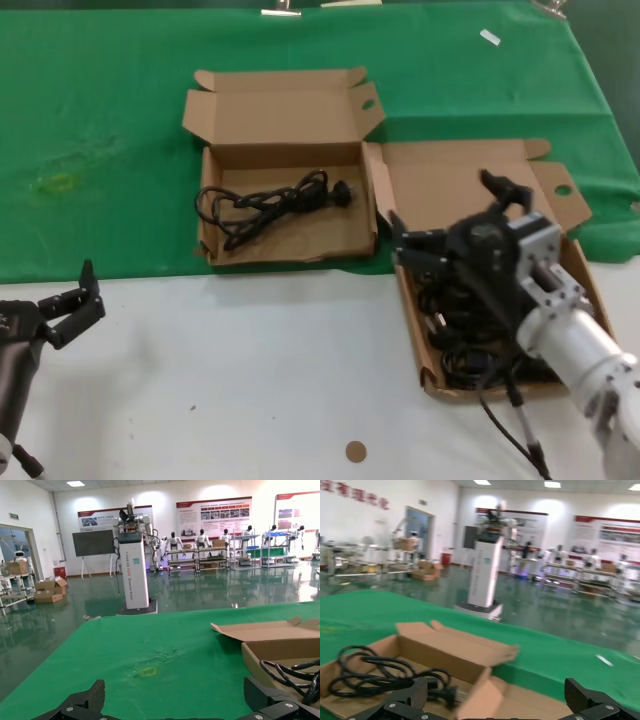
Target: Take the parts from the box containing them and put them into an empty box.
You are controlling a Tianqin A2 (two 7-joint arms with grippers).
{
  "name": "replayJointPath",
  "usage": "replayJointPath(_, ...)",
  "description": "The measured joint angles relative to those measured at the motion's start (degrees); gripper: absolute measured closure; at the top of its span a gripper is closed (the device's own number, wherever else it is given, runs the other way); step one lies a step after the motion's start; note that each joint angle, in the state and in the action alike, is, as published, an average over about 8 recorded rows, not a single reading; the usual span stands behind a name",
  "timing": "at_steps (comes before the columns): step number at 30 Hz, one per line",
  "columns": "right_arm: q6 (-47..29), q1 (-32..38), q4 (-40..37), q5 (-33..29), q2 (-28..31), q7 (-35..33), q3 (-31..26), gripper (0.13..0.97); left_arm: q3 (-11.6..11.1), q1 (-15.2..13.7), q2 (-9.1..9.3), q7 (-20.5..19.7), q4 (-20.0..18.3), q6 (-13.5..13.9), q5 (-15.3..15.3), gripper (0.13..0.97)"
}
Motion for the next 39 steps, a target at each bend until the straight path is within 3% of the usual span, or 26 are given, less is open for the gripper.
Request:
replayJointPath(11, 6.3, -8.1, 5.6, 3.8, 0.3, 1.1, 4.0, 0.129, 0.0, 0.0, 0.00, 0.0, 0.0, 0.0, 0.0, 0.132)
replayJointPath(39, 6.6, -8.5, 5.8, 4.0, 0.4, 1.2, 4.2, 0.129, 0.0, 0.0, 0.00, 0.0, 0.0, 0.0, 0.0, 0.132)
